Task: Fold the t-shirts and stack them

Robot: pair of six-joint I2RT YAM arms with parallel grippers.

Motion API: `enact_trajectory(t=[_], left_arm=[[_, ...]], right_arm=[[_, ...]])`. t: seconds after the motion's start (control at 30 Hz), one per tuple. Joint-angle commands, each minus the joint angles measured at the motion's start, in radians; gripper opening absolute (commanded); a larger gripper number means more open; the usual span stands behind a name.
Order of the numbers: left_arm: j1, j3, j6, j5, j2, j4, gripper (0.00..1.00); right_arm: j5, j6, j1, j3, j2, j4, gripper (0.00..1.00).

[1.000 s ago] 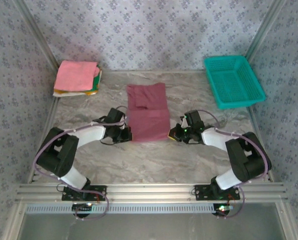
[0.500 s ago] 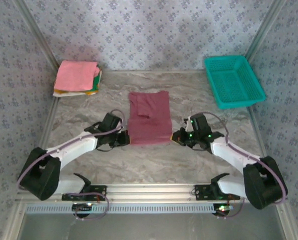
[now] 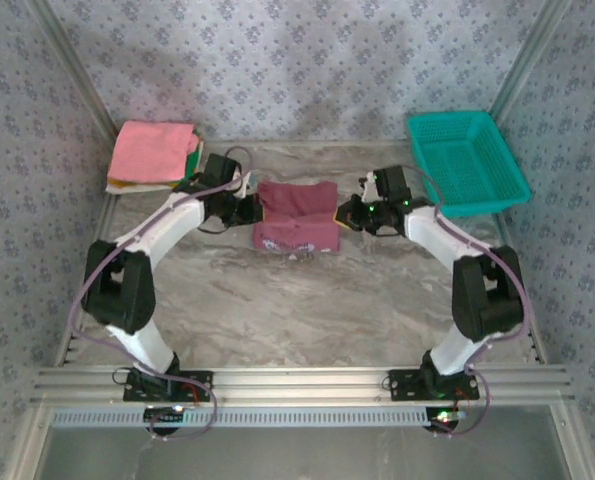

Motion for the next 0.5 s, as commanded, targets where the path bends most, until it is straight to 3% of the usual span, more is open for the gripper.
enact_trajectory(t=[0.0,0.47], left_arm=[[0.026,0.074,0.065,0.061,0.08,-0.073,0.0],[0.078,0.494,0.153,0.069,0.363,-0.249,0.0]], right_arm=[[-0.033,-0.063,-0.015,0.111,0.075,-0.073,0.0],[-0.048,-0.062,-0.092,0.388,0.324,-0.132,0.0]])
